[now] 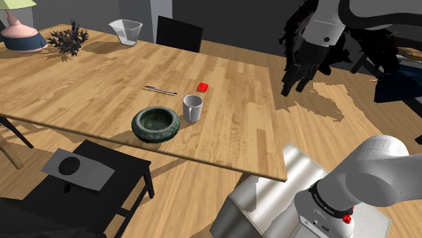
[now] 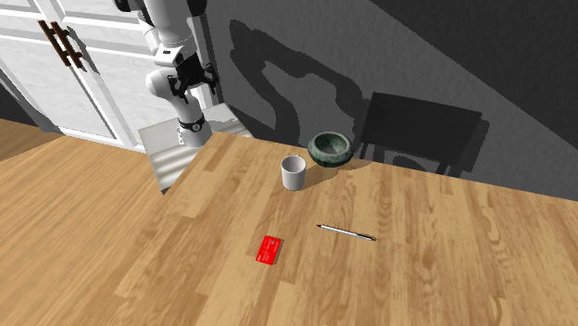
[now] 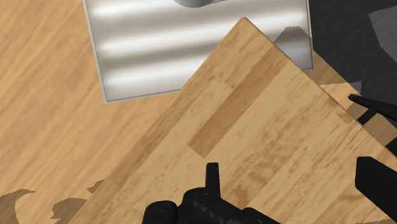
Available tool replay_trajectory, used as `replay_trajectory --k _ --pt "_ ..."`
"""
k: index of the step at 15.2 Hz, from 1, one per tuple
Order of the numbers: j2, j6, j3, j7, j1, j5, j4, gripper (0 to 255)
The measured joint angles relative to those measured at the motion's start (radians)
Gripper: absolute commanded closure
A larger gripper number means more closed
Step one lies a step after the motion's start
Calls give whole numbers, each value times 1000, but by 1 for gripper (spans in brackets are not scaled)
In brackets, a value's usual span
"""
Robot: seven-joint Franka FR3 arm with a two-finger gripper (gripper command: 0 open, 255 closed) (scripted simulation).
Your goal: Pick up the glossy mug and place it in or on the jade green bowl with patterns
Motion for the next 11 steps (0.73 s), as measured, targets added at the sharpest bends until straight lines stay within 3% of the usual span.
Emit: replay_trajectory --k 6,11 --pt "131 100 34 30 24 26 32 0" --pt "322 213 60 48 42 41 110 0"
